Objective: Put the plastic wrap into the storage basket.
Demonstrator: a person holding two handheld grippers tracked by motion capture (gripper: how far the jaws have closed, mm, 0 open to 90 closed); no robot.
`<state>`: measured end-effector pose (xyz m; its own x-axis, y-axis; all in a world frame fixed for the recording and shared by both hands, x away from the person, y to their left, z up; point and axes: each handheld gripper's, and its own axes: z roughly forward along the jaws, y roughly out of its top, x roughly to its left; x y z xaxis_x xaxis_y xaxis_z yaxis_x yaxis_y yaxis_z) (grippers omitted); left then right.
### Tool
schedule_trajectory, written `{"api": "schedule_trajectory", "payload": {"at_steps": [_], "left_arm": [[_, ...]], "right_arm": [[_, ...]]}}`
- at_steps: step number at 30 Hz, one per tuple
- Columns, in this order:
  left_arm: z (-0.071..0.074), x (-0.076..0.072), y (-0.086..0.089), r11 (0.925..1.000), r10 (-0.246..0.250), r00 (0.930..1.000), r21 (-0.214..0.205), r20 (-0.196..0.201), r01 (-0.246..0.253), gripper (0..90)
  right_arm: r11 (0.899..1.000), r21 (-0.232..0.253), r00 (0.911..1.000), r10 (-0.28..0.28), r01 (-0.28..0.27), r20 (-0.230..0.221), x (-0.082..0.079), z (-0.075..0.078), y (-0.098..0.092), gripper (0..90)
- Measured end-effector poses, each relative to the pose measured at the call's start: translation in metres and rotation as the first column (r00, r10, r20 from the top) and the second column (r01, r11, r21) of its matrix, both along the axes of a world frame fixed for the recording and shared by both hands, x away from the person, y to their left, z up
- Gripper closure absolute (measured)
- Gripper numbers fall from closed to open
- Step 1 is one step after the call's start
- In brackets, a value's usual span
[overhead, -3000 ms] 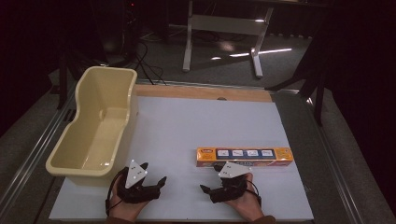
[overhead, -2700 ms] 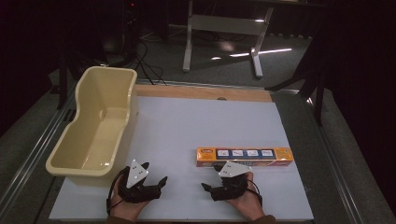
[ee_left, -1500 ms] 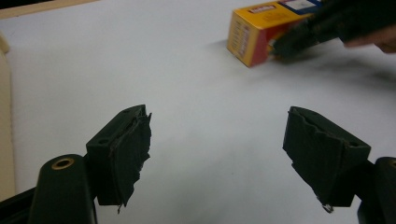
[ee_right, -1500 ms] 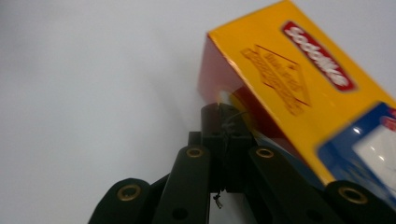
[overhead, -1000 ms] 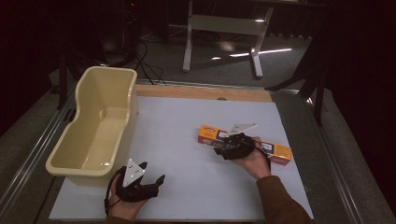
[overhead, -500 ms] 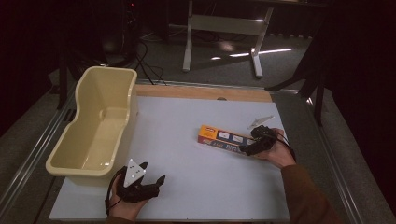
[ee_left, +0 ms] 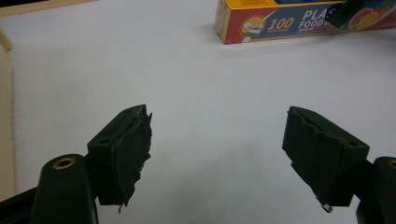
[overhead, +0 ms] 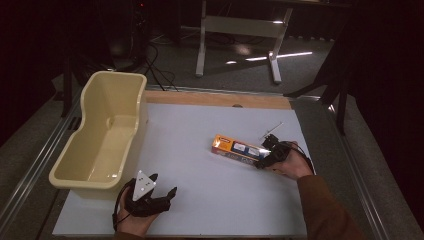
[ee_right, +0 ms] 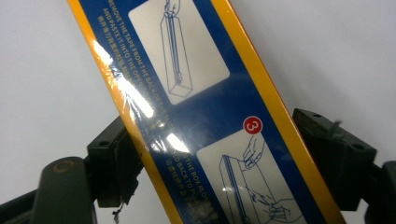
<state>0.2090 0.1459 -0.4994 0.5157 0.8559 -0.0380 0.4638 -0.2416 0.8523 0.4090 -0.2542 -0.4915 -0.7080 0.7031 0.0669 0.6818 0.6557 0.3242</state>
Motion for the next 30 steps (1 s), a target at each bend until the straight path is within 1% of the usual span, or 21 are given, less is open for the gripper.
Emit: {"api": "schedule_trajectory", "payload": {"at_steps": [1, 4, 6, 8, 9, 12, 13, 14, 15, 16, 17, 18, 19, 20, 21, 22, 24, 26, 27, 29, 30], "left_arm": [[0.000, 0.000, 0.000, 1.0000, -0.001, 1.0000, 0.002, 0.002, 0.001, 23.1], [-0.001, 0.000, -0.001, 1.0000, -0.002, 1.0000, 0.003, -0.002, 0.002, 23.1], [-0.001, 0.000, -0.001, 1.0000, -0.002, 1.0000, 0.002, -0.004, 0.002, 23.1], [-0.001, 0.001, -0.001, 1.0000, -0.004, 1.0000, 0.002, -0.004, 0.004, 23.1], [-0.001, 0.001, -0.001, 1.0000, -0.004, 1.0000, 0.002, -0.003, 0.004, 23.1], [0.000, 0.000, -0.001, 1.0000, -0.003, 1.0000, 0.000, -0.001, 0.003, 23.1], [0.000, 0.000, -0.001, 1.0000, -0.004, 1.0000, -0.002, 0.000, 0.004, 23.1], [0.000, 0.000, -0.001, 1.0000, -0.004, 1.0000, -0.002, 0.000, 0.004, 23.1], [0.000, 0.000, 0.000, 1.0000, -0.004, 1.0000, -0.002, 0.000, 0.004, 23.1], [0.000, 0.000, 0.000, 1.0000, -0.004, 1.0000, -0.006, 0.001, 0.004, 23.1], [0.000, 0.000, 0.000, 1.0000, -0.003, 1.0000, -0.006, 0.001, 0.003, 23.1], [0.000, 0.000, 0.000, 1.0000, -0.003, 1.0000, -0.006, 0.001, 0.003, 23.1], [0.000, 0.000, 0.000, 1.0000, -0.002, 1.0000, -0.007, 0.000, 0.002, 23.1], [0.000, 0.000, 0.000, 1.0000, -0.002, 1.0000, -0.007, 0.000, 0.002, 23.0], [0.000, 0.000, 0.000, 1.0000, 0.000, 1.0000, -0.008, 0.000, 0.000, 23.0], [0.000, 0.000, 0.000, 1.0000, 0.000, 1.0000, -0.008, 0.000, 0.000, 22.9], [0.000, 0.000, 0.000, 1.0000, -0.002, 1.0000, -0.009, -0.001, 0.002, 22.9], [0.000, 0.000, 0.000, 1.0000, -0.004, 1.0000, -0.007, -0.001, 0.004, 22.9], [0.000, 0.000, 0.000, 1.0000, -0.005, 1.0000, -0.003, -0.002, 0.005, 22.9], [0.000, 0.000, -0.001, 1.0000, -0.007, 1.0000, 0.001, -0.002, 0.007, 22.9], [0.000, 0.000, -0.001, 1.0000, -0.007, 1.0000, 0.002, -0.002, 0.007, 22.9]], "right_arm": [[1.000, 0.017, 0.9988, -0.025, 0.026, -0.042, -0.002, 0.000, 0.001, 23.2], [0.999, 0.024, 0.9968, -0.021, 0.023, -0.077, -0.013, 0.001, 0.004, 27.2], [1.000, 0.014, 0.9956, 0.025, -0.024, -0.091, -0.022, 0.003, 0.011, 30.1], [0.995, -0.023, 0.9923, 0.093, -0.095, -0.082, -0.030, 0.005, 0.021, 31.0], [0.991, -0.038, 0.9900, 0.125, -0.128, -0.065, -0.032, 0.006, 0.026, 28.6], [0.980, -0.060, 0.9817, 0.189, -0.190, -0.025, -0.031, 0.012, 0.036, 26.2], [0.972, -0.074, 0.9751, 0.222, -0.222, -0.013, -0.030, 0.012, 0.039, 26.1], [0.966, -0.095, 0.9707, 0.240, -0.240, -0.014, -0.028, 0.013, 0.042, 26.1], [0.966, -0.095, 0.9707, 0.240, -0.240, -0.014, -0.028, 0.013, 0.042, 26.1], [0.948, -0.160, 0.9614, 0.274, -0.275, -0.029, -0.024, 0.010, 0.047, 26.4], [0.942, -0.179, 0.9584, 0.281, -0.285, -0.050, -0.022, 0.009, 0.049, 27.0], [0.942, -0.179, 0.9584, 0.281, -0.285, -0.050, -0.022, 0.009, 0.049, 27.0], [0.935, -0.180, 0.9515, 0.297, -0.307, -0.080, -0.018, 0.004, 0.050, 27.1], [0.929, -0.184, 0.9465, 0.308, -0.321, -0.096, -0.016, 0.002, 0.051, 27.7], [0.928, -0.186, 0.9448, 0.308, -0.324, -0.112, -0.015, 0.000, 0.053, 28.3], [0.928, -0.186, 0.9448, 0.308, -0.324, -0.112, -0.015, 0.000, 0.053, 28.3], [0.925, -0.187, 0.9411, 0.308, -0.330, -0.140, -0.013, -0.002, 0.056, 33.9], [0.919, -0.199, 0.9365, 0.314, -0.341, -0.156, -0.011, -0.002, 0.058, 34.6], [0.918, -0.203, 0.9367, 0.310, -0.339, -0.163, -0.011, -0.002, 0.059, 35.0], [0.913, -0.225, 0.9354, 0.308, -0.342, -0.174, -0.010, -0.001, 0.061, 37.1], [0.913, -0.236, 0.9385, 0.296, -0.332, -0.178, -0.010, 0.000, 0.062, 38.3]]}}
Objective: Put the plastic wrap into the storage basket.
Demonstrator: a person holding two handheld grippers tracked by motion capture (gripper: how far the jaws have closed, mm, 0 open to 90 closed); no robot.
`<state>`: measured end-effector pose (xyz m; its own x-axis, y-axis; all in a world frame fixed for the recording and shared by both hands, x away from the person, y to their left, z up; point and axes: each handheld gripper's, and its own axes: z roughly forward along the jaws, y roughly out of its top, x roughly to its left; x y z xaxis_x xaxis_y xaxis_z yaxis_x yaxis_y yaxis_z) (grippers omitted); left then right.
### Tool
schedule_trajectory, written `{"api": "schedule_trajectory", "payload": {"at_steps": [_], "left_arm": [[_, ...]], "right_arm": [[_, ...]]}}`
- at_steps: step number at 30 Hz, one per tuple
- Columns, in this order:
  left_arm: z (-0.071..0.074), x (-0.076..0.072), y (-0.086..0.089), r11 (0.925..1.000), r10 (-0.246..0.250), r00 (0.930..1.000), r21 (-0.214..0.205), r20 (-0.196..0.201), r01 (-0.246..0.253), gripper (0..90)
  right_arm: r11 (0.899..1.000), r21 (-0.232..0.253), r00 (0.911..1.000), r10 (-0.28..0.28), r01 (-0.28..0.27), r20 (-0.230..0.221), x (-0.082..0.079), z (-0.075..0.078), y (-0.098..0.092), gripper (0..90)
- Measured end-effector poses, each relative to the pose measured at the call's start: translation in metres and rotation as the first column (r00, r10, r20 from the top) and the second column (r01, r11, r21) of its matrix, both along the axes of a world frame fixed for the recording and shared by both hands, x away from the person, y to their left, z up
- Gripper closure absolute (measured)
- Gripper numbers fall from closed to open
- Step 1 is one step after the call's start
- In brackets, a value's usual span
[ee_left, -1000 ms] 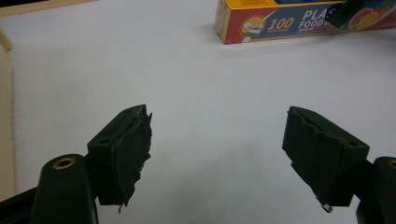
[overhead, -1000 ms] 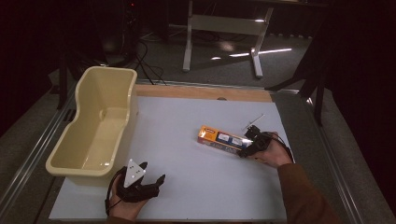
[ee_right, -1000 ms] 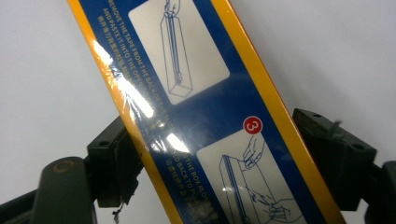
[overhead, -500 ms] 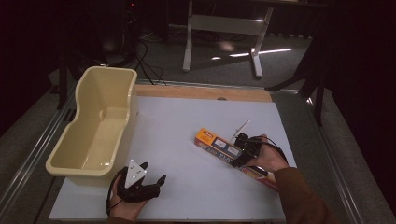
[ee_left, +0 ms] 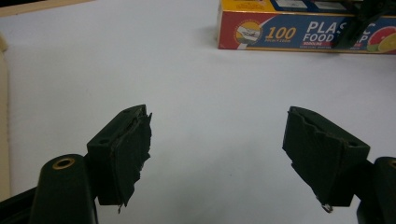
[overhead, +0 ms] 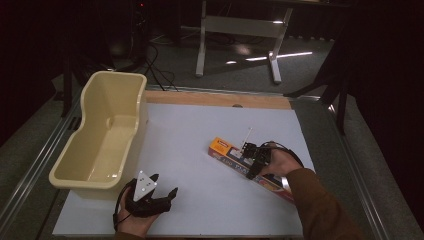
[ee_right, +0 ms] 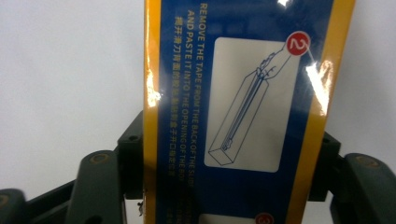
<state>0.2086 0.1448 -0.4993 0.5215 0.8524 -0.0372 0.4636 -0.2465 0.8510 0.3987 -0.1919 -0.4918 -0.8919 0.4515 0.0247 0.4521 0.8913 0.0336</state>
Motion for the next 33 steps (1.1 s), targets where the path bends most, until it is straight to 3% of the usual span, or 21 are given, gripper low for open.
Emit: {"api": "schedule_trajectory", "payload": {"at_steps": [3, 7, 10, 16, 17, 23, 31, 33], "left_arm": [[0.000, 0.000, 0.000, 1.0000, 0.002, 1.0000, 0.000, 0.002, -0.002, 22.6], [0.000, 0.000, 0.000, 1.0000, 0.001, 1.0000, 0.000, 0.002, -0.001, 22.5], [0.001, 0.000, 0.000, 1.0000, -0.002, 1.0000, 0.001, 0.004, 0.002, 22.5], [0.000, 0.000, -0.001, 1.0000, -0.006, 1.0000, 0.005, 0.000, 0.006, 22.5], [0.000, 0.000, -0.001, 1.0000, -0.006, 1.0000, 0.005, 0.000, 0.006, 22.5], [-0.001, 0.000, -0.002, 1.0000, -0.006, 1.0000, 0.003, 0.000, 0.006, 22.5], [-0.002, 0.000, -0.003, 0.9999, -0.008, 1.0000, 0.006, 0.002, 0.008, 22.2], [-0.001, 0.000, -0.003, 1.0000, -0.006, 1.0000, 0.006, 0.003, 0.006, 22.1]], "right_arm": [[0.999, -0.039, 0.9998, -0.018, 0.018, 0.013, -0.002, 0.001, 0.005, 39.6], [0.997, -0.025, 0.9973, -0.073, 0.073, -0.008, -0.002, 0.001, 0.005, 39.9], [0.988, -0.002, 0.9865, -0.153, 0.153, -0.058, -0.001, 0.003, 0.007, 39.9], [0.968, 0.058, 0.9647, -0.238, 0.246, -0.112, 0.002, 0.009, 0.007, 40.0], [0.968, 0.058, 0.9647, -0.238, 0.246, -0.112, 0.002, 0.009, 0.007, 40.0], [0.913, 0.192, 0.9244, -0.320, 0.359, -0.208, 0.006, 0.024, 0.008, 40.0], [0.860, 0.298, 0.8989, -0.337, 0.415, -0.280, 0.006, 0.041, 0.018, 40.0], [0.842, 0.328, 0.8925, -0.338, 0.429, -0.299, 0.006, 0.046, 0.022, 40.0]]}}
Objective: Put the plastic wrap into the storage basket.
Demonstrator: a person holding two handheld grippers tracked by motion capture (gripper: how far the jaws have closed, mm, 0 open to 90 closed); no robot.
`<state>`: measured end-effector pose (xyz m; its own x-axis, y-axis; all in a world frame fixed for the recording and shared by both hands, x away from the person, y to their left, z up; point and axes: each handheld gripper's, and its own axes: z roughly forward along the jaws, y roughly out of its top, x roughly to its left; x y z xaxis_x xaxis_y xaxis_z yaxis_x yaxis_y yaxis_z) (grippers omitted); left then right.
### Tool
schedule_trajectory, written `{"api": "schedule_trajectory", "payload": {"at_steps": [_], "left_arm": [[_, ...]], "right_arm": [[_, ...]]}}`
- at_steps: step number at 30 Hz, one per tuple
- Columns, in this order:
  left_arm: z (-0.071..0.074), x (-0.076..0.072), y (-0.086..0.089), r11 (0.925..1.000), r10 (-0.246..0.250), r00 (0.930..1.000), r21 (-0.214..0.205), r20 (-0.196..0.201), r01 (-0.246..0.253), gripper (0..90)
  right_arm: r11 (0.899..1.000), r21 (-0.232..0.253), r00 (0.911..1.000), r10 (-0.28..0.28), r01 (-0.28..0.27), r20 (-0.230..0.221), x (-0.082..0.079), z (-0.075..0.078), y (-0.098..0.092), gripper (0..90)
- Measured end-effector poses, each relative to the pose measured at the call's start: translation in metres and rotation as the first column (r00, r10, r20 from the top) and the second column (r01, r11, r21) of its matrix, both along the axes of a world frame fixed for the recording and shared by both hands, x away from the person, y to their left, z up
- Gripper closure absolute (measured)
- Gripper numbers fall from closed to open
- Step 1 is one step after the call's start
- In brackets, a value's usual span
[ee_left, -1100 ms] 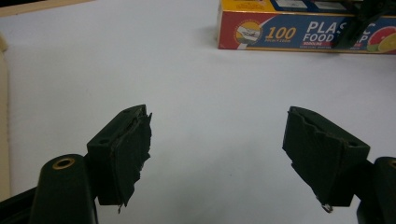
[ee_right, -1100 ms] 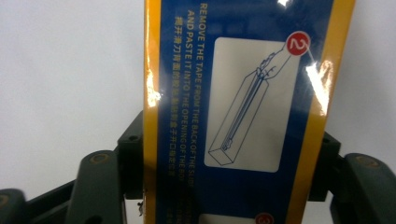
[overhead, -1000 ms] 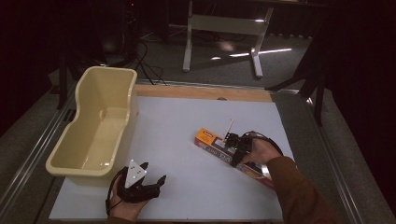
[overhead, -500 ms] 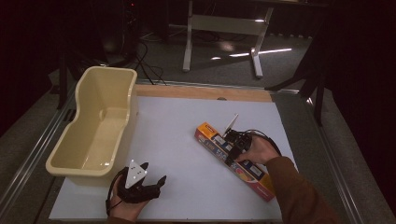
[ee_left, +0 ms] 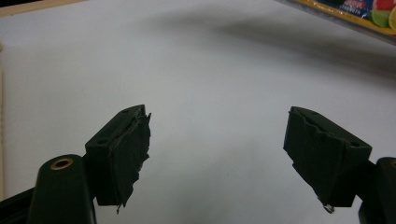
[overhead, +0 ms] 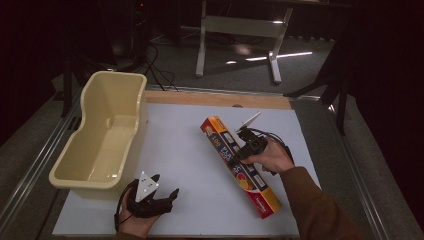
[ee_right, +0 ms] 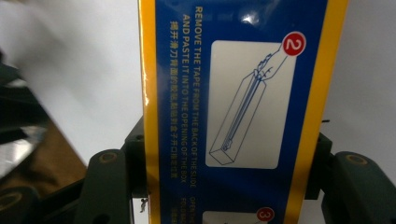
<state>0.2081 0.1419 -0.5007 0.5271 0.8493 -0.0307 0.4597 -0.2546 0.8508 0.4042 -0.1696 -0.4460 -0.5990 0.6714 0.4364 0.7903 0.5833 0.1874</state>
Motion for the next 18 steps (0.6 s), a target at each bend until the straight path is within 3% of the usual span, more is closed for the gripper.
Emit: {"api": "schedule_trajectory", "payload": {"at_steps": [5, 11, 18], "left_arm": [[0.000, 0.000, 0.000, 1.0000, -0.001, 1.0000, 0.001, 0.000, 0.001, 22.1], [-0.001, 0.000, -0.002, 1.0000, -0.003, 1.0000, 0.005, 0.000, 0.003, 21.9], [-0.001, 0.000, -0.002, 1.0000, -0.003, 1.0000, 0.002, 0.003, 0.003, 21.9]], "right_arm": [[0.997, 0.073, 0.9996, -0.028, 0.028, -0.005, 0.001, 0.011, 0.008, 40.0], [0.982, 0.176, 0.9973, -0.065, 0.070, -0.034, 0.001, 0.022, 0.019, 39.9], [0.968, 0.235, 0.9959, -0.082, 0.089, -0.037, -0.002, 0.037, 0.038, 40.0]]}}
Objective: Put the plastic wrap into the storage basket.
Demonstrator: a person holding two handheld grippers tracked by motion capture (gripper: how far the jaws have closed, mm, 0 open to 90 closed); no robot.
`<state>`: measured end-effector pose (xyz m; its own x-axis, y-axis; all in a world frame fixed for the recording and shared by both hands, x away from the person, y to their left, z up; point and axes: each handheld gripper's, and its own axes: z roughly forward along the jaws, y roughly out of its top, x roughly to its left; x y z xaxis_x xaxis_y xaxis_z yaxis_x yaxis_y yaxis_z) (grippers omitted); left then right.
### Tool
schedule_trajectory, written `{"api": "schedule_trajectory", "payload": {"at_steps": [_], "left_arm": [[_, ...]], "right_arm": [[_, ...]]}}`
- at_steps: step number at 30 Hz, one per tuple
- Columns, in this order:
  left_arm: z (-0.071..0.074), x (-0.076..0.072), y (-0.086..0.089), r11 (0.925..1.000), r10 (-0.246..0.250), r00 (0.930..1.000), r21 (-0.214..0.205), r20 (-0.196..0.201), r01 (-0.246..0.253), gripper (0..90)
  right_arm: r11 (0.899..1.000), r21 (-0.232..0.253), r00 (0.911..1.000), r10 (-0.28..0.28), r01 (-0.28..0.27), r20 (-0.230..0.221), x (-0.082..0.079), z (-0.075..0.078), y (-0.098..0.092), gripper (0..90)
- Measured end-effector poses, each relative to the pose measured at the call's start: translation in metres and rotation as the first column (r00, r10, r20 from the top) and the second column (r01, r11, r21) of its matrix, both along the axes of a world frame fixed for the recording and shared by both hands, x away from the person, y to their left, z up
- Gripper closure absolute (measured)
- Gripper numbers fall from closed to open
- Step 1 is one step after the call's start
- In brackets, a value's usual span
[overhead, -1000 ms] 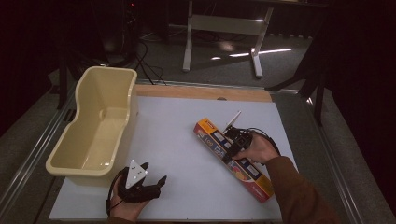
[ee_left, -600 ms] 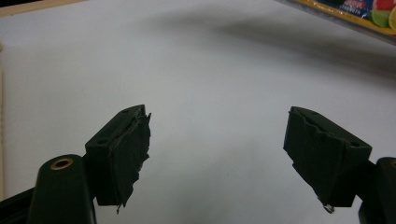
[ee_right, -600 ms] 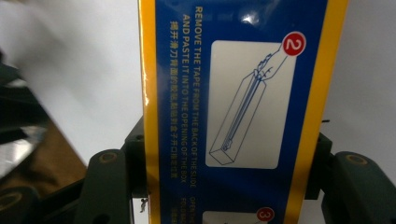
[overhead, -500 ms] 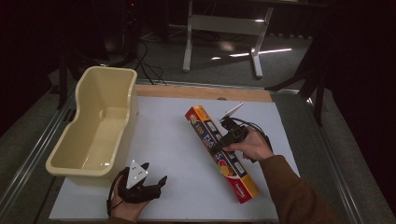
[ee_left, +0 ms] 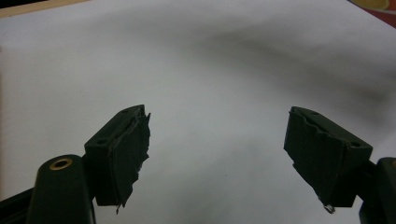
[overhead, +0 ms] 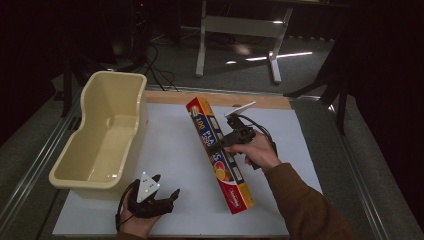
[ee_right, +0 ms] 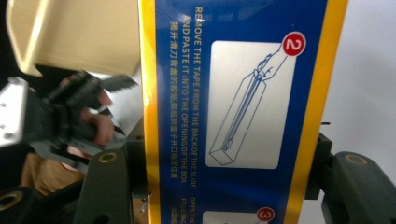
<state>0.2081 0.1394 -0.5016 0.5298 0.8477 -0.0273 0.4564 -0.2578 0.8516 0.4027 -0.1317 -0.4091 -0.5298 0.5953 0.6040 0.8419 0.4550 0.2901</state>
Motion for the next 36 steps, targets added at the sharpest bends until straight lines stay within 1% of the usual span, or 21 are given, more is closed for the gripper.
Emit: {"api": "schedule_trajectory", "payload": {"at_steps": [5, 8, 9, 13, 14, 18, 19, 20, 21, 23, 25, 26, 27, 30, 32, 34, 36], "left_arm": [[0.000, 0.000, 0.000, 1.0000, 0.000, 1.0000, 0.002, -0.002, 0.000, 21.9], [-0.001, 0.000, -0.001, 1.0000, -0.001, 1.0000, 0.001, -0.003, 0.001, 21.8], [0.000, 0.000, -0.001, 1.0000, -0.003, 1.0000, 0.000, 0.000, 0.003, 21.8], [0.000, -0.001, -0.001, 1.0000, 0.002, 1.0000, -0.009, -0.001, -0.002, 21.8], [-0.001, -0.002, -0.001, 0.9999, 0.001, 1.0000, -0.012, -0.002, -0.001, 21.4], [0.001, -0.005, -0.004, 0.9999, -0.012, 0.9999, -0.002, 0.005, 0.012, 21.3], [0.001, -0.005, -0.004, 0.9999, -0.012, 0.9999, -0.002, 0.005, 0.012, 21.3], [0.002, -0.008, -0.007, 0.9996, -0.029, 0.9995, 0.003, 0.013, 0.029, 21.2], [0.002, -0.008, -0.007, 0.9996, -0.029, 0.9995, 0.003, 0.013, 0.029, 21.2], [0.002, -0.009, -0.008, 0.9993, -0.037, 0.9992, 0.008, 0.015, 0.037, 21.2], [0.002, -0.010, -0.010, 0.9992, -0.039, 0.9991, 0.009, 0.016, 0.039, 21.1], [0.002, -0.010, -0.010, 0.9992, -0.039, 0.9991, 0.009, 0.016, 0.039, 21.1], [0.002, -0.010, -0.010, 0.9993, -0.037, 0.9992, 0.007, 0.017, 0.037, 21.1], [0.003, -0.010, -0.011, 0.9993, -0.035, 0.9991, 0.009, 0.022, 0.035, 21.1], [0.003, -0.010, -0.011, 0.9993, -0.036, 0.9991, 0.011, 0.022, 0.036, 21.1], [0.003, -0.010, -0.011, 0.9992, -0.038, 0.9990, 0.011, 0.023, 0.037, 21.1], [0.003, -0.010, -0.011, 0.9992, -0.039, 0.9990, 0.009, 0.023, 0.039, 21.1]], "right_arm": [[0.999, 0.039, 0.9999, -0.014, 0.014, -0.007, 0.003, 0.009, 0.013, 40.0], [0.999, 0.040, 0.9999, -0.016, 0.016, -0.005, 0.005, 0.013, 0.018, 40.0], [0.999, 0.050, 0.9997, -0.022, 0.022, -0.008, 0.009, 0.018, 0.023, 40.0], [0.997, 0.065, 0.9994, -0.033, 0.033, -0.011, 0.012, 0.024, 0.029, 40.0], [0.997, 0.070, 0.9994, -0.034, 0.035, -0.005, 0.014, 0.029, 0.034, 40.0], [0.996, 0.084, 0.9994, -0.035, 0.035, -0.005, 0.016, 0.035, 0.039, 40.0], [0.995, 0.093, 0.9993, -0.036, 0.036, -0.008, 0.017, 0.036, 0.041, 40.0], [0.994, 0.103, 0.9990, -0.041, 0.042, -0.016, 0.020, 0.040, 0.046, 40.0], [0.994, 0.103, 0.9990, -0.041, 0.042, -0.016, 0.020, 0.040, 0.046, 40.0], [0.992, 0.118, 0.9985, -0.046, 0.049, -0.030, 0.024, 0.043, 0.053, 40.0], [0.990, 0.132, 0.9978, -0.046, 0.052, -0.046, 0.028, 0.044, 0.056, 40.0], [0.990, 0.132, 0.9978, -0.046, 0.052, -0.046, 0.028, 0.044, 0.056, 40.0], [0.988, 0.142, 0.9964, -0.059, 0.067, -0.062, 0.031, 0.045, 0.060, 40.0], [0.984, 0.155, 0.9942, -0.070, 0.082, -0.082, 0.036, 0.048, 0.065, 40.0], [0.983, 0.161, 0.9939, -0.073, 0.086, -0.083, 0.037, 0.049, 0.067, 40.0], [0.977, 0.187, 0.9920, -0.084, 0.100, -0.094, 0.039, 0.053, 0.073, 40.0], [0.976, 0.193, 0.9912, -0.086, 0.104, -0.100, 0.040, 0.054, 0.074, 40.0]]}}
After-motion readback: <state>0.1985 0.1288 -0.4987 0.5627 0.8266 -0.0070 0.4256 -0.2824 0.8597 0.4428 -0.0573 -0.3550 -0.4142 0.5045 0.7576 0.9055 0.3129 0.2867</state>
